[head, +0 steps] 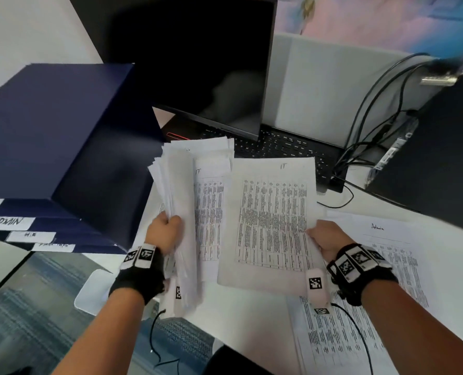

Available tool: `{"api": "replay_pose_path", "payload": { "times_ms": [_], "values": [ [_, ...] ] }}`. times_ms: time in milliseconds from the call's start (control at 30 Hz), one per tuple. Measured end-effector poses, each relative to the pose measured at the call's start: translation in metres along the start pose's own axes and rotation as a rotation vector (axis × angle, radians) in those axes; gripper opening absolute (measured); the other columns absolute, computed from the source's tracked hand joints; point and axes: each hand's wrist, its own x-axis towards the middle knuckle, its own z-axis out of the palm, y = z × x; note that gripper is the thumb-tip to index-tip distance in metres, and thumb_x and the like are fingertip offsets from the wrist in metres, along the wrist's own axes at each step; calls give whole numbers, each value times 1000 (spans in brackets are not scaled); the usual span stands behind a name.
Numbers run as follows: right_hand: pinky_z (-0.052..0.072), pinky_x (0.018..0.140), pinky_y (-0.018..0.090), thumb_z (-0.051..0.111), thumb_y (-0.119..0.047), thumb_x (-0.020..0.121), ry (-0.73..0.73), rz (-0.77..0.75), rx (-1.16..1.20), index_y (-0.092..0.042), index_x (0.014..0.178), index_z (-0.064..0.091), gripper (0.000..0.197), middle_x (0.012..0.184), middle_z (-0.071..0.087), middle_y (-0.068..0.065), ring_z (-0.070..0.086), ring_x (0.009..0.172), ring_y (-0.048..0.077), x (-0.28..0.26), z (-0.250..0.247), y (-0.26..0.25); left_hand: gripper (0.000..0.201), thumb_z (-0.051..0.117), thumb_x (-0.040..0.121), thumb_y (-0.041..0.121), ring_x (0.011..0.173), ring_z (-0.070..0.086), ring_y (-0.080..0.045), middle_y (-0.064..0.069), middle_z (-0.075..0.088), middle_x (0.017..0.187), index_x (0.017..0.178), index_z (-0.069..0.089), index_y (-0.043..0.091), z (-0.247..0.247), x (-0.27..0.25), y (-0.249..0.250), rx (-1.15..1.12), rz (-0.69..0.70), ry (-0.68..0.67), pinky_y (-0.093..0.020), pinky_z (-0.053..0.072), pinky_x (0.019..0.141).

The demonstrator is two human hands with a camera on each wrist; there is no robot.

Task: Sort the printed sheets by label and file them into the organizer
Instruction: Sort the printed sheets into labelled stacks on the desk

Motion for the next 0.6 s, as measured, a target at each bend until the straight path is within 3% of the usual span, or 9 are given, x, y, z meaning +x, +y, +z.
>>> {"api": "replay_pose_path", "payload": {
  "times_ms": [100, 200, 267, 333, 400, 467, 533, 600],
  "values": [
    [49, 89, 41, 51, -4, 89, 14, -43, 1, -21, 68, 46, 27, 90, 55, 12, 52, 88, 26, -8, 16, -25, 27, 47, 79, 29, 77, 56, -25, -8, 62, 86, 90, 59, 8, -23, 9, -3, -83, 15, -2, -33, 45, 74],
    [51, 67, 25, 41, 1, 93, 12, -50, 9, -12, 70, 48, 27, 79, 55, 6, 57, 74, 23, -7, 36, -48, 26, 46, 76, 29, 76, 56, -24, -6, 63, 86, 90, 63, 16, -44, 17, -4, -116, 42, -4, -34, 45, 73],
    [42, 51, 15, 37, -1, 94, 9, -84, -27, -17, 67, 41, 32, 72, 46, -1, 46, 63, 11, -10, 52, -63, 21, 46, 75, 28, 72, 56, -22, -6, 63, 84, 83, 63, 17, -56, 20, -1, -146, 49, -7, -33, 45, 69],
    [38, 55, 18, 40, -2, 93, 16, -114, -30, -23, 64, 33, 37, 69, 37, -4, 43, 66, 14, -14, 71, -76, 22, 47, 80, 26, 76, 59, -22, -6, 66, 88, 90, 64, 17, -63, 22, 2, -150, 63, -26, -34, 48, 72],
    [39, 64, 24, 40, 0, 90, 19, -122, -42, -21, 65, 35, 33, 71, 39, -2, 44, 80, 20, -13, 92, -86, 23, 47, 84, 22, 80, 61, -22, -6, 67, 92, 97, 65, 15, -67, 25, 4, -146, 78, -41, -35, 50, 76],
    [38, 64, 22, 39, 3, 86, 22, -113, -4, -19, 70, 38, 27, 76, 40, -2, 44, 82, 19, -14, 113, -97, 21, 47, 79, 24, 74, 58, -23, -6, 64, 84, 87, 64, 16, -68, 26, 7, -174, 83, -50, -34, 48, 70],
    [36, 60, 19, 39, 3, 83, -4, -140, -4, -23, 65, 30, 33, 77, 36, -4, 42, 77, 17, -15, 133, -104, 17, 47, 73, 27, 67, 52, -21, -3, 58, 73, 75, 61, 18, -66, 27, 8, -195, 81, -56, -30, 43, 63],
    [35, 59, 20, 40, 4, 82, -32, -154, -24, -22, 62, 26, 36, 77, 35, -3, 41, 75, 17, -16, 150, -111, 14, 47, 77, 24, 62, 48, -19, -2, 55, 69, 73, 60, 17, -62, 27, 8, -206, 85, -77, -28, 39, 59]
  ]
}}
